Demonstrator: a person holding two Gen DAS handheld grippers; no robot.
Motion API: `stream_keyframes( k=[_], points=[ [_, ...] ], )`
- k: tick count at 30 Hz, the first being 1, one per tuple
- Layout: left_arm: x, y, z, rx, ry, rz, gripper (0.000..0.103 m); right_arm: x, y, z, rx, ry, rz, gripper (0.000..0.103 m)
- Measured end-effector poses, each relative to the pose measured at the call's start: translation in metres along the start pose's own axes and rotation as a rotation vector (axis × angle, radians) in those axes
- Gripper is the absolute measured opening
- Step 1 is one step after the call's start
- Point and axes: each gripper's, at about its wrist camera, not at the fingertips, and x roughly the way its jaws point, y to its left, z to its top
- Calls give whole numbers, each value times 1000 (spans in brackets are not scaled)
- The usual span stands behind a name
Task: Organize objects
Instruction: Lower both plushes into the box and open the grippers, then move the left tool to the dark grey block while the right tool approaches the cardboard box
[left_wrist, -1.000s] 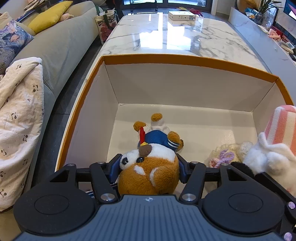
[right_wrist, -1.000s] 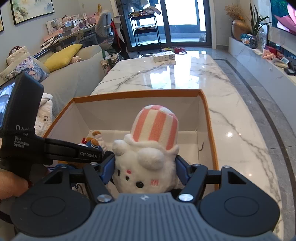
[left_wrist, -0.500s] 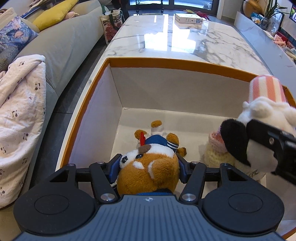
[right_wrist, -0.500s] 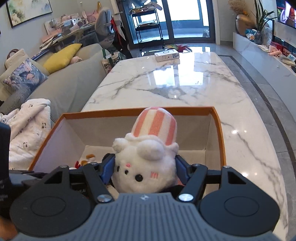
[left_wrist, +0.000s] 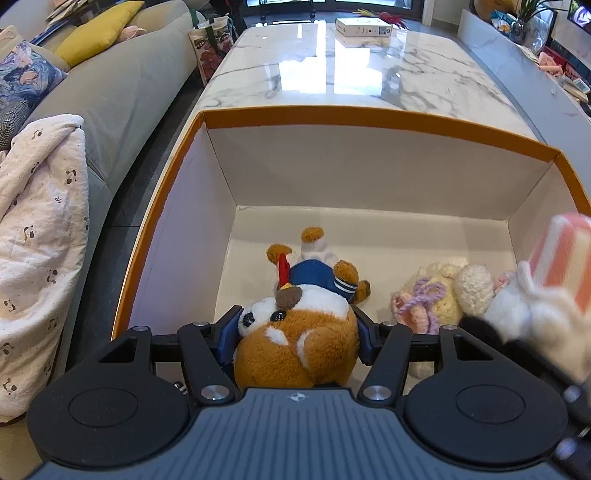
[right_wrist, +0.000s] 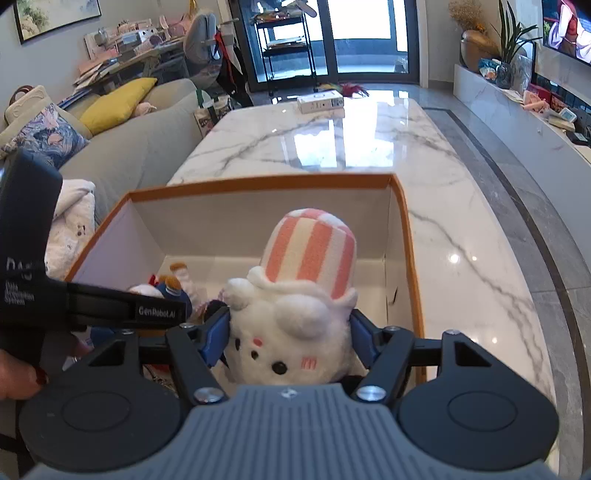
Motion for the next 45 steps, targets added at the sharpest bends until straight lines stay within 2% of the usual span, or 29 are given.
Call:
stream_keyframes(
  k=[3,10,13,17,20,26,32,38,45],
  points=[
    [-1,-1,-1,6,8,-2,70,1,7,-8,-32,33,-7,71],
    [0,-5,-4,37,19,8,71,10,23,-14,-117,29,-111,72],
    [-1,-3,-5,28,20,4,71,10,22,-15,-123,24,-123,72],
    [-2,-2,-5,36,25,-5,71,9,22,-15,-121,26,-120,75],
    [-5,1,-6,17,39,-36,71,6,23,-15,-114,27,-108,84],
    [-20,10,-7,-11,24,-82,72,-6,31,-16,-124,3,-103,85],
    [-37,20,-9,-45,-12,-128,78,-21,33,-21,-90,-34,-101,86],
    [-58,25,-9,-54,-48,-131,80,-41,33,-31,-46,-83,-80,86],
    [-91,23,-15,-15,-85,-118,80,-70,38,-48,-62,-132,-42,87]
  ],
)
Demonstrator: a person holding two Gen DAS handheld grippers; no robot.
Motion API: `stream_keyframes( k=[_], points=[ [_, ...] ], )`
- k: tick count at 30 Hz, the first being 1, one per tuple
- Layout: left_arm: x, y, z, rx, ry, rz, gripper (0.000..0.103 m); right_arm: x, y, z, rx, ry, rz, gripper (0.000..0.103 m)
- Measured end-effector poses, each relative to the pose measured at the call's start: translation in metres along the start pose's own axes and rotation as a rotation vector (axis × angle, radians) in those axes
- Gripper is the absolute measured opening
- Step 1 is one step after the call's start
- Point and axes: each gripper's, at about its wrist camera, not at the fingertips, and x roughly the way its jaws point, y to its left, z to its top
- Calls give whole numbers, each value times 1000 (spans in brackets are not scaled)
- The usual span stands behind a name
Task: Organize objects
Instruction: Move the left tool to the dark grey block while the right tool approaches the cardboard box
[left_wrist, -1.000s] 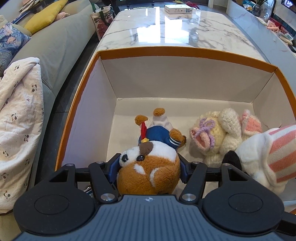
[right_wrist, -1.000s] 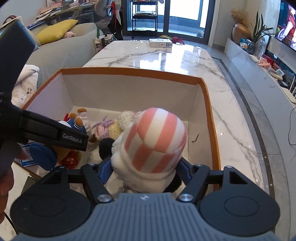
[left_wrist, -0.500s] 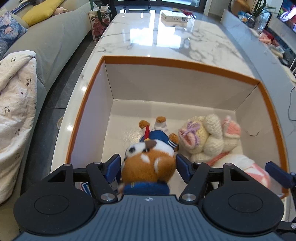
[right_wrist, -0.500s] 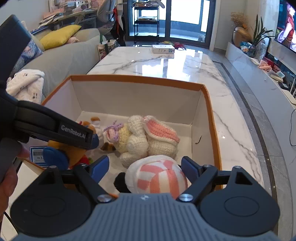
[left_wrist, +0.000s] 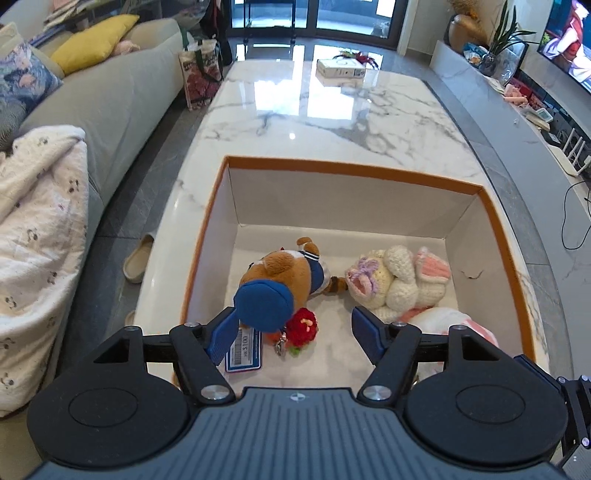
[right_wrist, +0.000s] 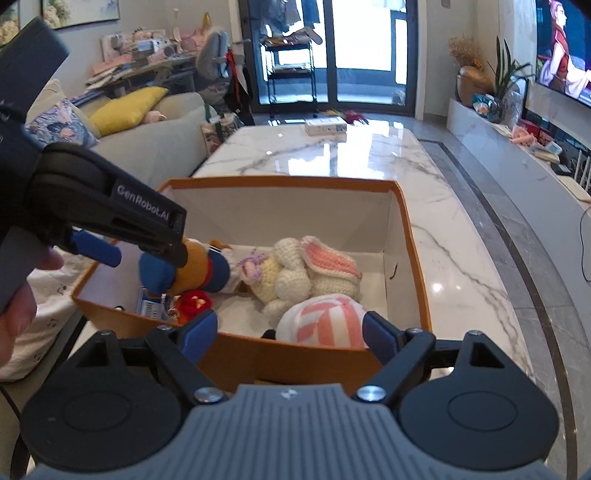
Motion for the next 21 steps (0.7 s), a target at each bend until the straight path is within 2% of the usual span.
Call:
stream_keyframes(
  k=[6,8,11,16,18,21],
  points=[
    [-34,-1,-20,12,-23,-1,80,-21,-2,-9,18,-28,34,89],
    [-44,3,-33,-8,-45,0,80,-25,-5,-15,15,-20,41,89],
    [-48,9,-58,-25,-37,12,80,-32,-11,-25,12,-13,40,89],
    [-33,20,-98,-44,7,21,80,-48,-19,-39,14,-10,53,90],
    [-20,22,-108,-32,46,32,80,-50,-21,-47,18,7,59,90],
    [-8,27,-119,-28,49,52,81,-50,-21,-56,-6,31,71,90]
  ],
)
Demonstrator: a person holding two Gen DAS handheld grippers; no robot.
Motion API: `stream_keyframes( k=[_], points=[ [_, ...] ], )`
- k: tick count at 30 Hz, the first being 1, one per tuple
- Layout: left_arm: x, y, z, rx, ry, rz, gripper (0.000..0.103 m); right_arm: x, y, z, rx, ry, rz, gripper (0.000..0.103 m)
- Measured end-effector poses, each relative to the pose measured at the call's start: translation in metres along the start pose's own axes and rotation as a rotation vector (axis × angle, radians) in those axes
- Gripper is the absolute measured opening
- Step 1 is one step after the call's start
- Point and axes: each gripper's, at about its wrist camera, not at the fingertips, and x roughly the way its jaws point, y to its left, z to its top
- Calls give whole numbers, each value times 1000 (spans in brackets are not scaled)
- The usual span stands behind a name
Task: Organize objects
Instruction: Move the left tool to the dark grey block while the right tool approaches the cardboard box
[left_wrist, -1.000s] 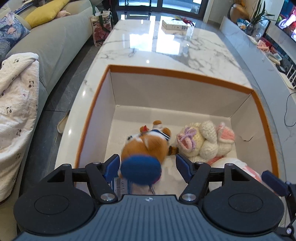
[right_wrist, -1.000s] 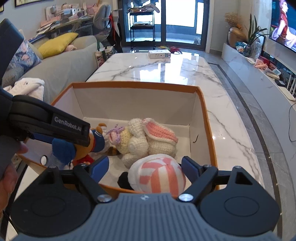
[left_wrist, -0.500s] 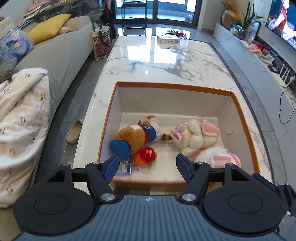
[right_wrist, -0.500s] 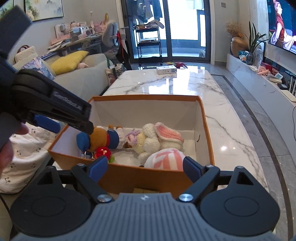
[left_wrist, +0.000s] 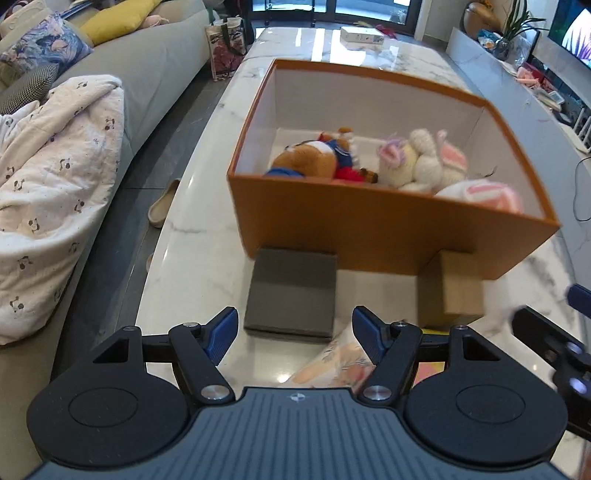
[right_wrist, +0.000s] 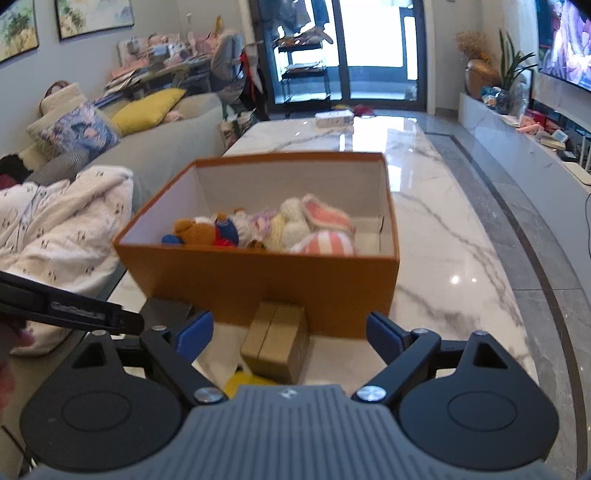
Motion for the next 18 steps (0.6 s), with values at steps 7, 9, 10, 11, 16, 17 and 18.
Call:
stream_keyframes(
  k=[7,9,10,11,16,17,18],
  points=[
    [22,3,-7,3,46,-16,88,13,7,-18,-29,64,6,91],
    [25,2,-7,28,48,-23,90,17,10,-20,-31,76,14,91],
    [27,2,-6,40,50,-29,90,18,11,-20,-32,80,17,91],
    [29,2,-5,41,52,-32,90,20,12,-19,-32,82,19,91],
    [44,5,4,19,64,-31,91,33,16,-13,-33,88,9,92],
    [47,6,6,15,68,-30,91,36,16,-11,-33,91,6,92],
    [50,7,7,11,73,-27,91,39,16,-10,-33,94,3,92]
  ],
)
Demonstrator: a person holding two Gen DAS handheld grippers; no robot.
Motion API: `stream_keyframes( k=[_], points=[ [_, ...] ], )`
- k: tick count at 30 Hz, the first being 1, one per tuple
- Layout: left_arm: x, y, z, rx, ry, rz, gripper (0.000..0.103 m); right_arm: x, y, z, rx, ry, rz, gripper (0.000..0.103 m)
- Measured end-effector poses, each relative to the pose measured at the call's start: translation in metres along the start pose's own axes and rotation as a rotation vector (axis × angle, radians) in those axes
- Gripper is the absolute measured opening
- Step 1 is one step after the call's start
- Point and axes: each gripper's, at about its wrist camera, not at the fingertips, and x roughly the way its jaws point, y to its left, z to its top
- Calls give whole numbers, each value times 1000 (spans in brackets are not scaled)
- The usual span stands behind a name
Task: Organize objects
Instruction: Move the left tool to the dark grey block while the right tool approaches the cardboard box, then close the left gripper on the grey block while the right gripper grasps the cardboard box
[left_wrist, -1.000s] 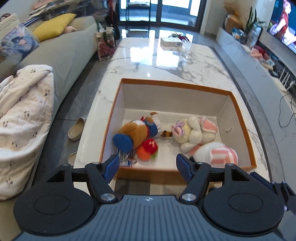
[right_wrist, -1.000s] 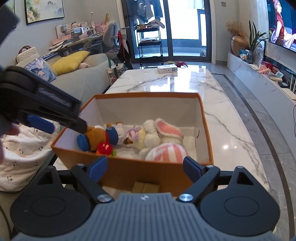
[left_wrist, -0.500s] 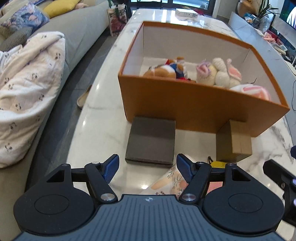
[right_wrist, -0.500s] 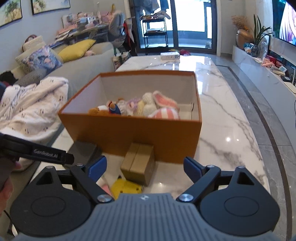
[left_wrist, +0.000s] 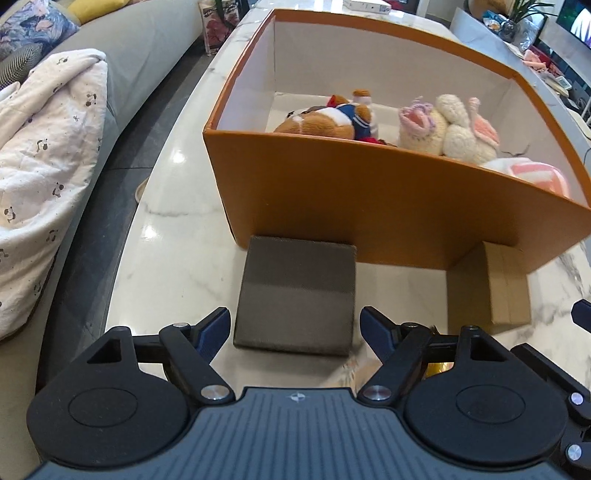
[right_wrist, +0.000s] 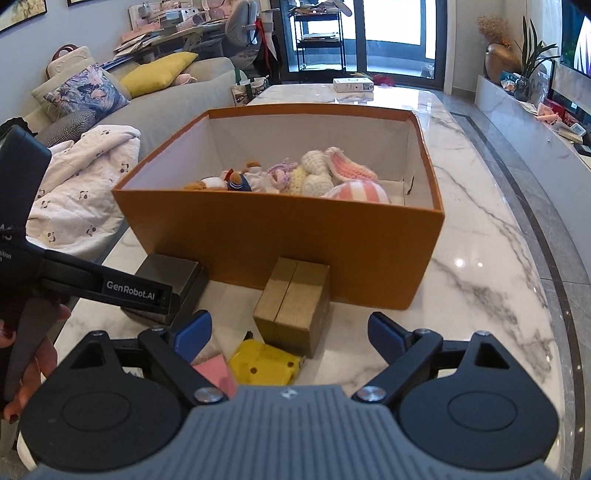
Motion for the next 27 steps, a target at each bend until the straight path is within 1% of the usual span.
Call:
stream_keyframes(
  k=[2,7,8,10,11,12,17,21,23,27],
  points=[
    [6,1,3,-3,14,1,93,8,0,3,-2,7,-11,92],
    [18,-1,5,-8,53,-4,94,27,2,8,23,17,-39,91],
    [20,-2,5,-4,59,0,94,31,4,9,25,23,-41,88],
    [22,-6,4,12,65,18,94,38,6,10,27,30,-49,80],
    [24,-8,3,20,66,26,93,41,8,11,28,36,-55,74],
    [25,-9,2,28,69,32,93,45,9,11,27,42,-58,71],
    [28,-6,1,13,79,26,93,58,11,11,24,61,-91,71],
    [27,-8,0,23,71,26,93,67,9,11,37,86,-92,59],
    [26,-8,0,25,69,26,93,70,10,10,34,93,-105,55],
    [25,-8,-3,30,61,24,93,76,12,7,25,103,-121,51]
  ],
)
